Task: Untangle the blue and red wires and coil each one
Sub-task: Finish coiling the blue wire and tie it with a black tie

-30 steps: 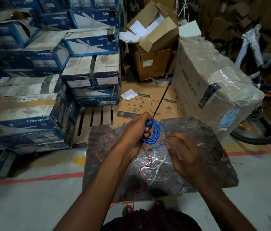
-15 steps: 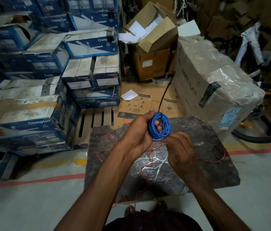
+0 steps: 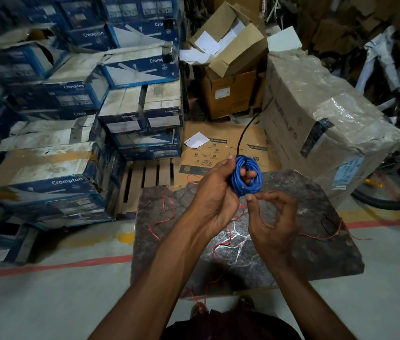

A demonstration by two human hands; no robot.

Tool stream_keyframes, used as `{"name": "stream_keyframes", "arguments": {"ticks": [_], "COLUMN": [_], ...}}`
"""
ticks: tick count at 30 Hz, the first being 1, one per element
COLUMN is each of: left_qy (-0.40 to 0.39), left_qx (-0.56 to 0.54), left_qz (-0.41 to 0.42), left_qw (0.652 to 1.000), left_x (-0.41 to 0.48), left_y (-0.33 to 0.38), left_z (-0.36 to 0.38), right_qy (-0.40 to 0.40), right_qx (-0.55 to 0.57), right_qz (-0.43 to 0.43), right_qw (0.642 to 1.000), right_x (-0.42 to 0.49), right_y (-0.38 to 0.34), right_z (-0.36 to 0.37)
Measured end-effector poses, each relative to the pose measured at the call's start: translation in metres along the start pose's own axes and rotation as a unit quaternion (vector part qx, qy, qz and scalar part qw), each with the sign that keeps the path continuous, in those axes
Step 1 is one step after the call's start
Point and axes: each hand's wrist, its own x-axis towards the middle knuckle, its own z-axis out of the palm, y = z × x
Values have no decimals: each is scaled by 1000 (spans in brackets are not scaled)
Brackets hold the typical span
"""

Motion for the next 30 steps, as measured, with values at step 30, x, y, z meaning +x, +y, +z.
{"name": "stream_keyframes", "arguments": {"ticks": [30], "left_qy": [-11], "left_qx": [-65], "left_qz": [19], "left_qw": [998], "left_x": [-2], "left_y": [-31], "left_z": [-6], "right_qy": [-60], "right_qx": [-104], "right_qz": [37], "right_qw": [992], "right_x": [16], "right_y": [-19], "right_z": [0]}}
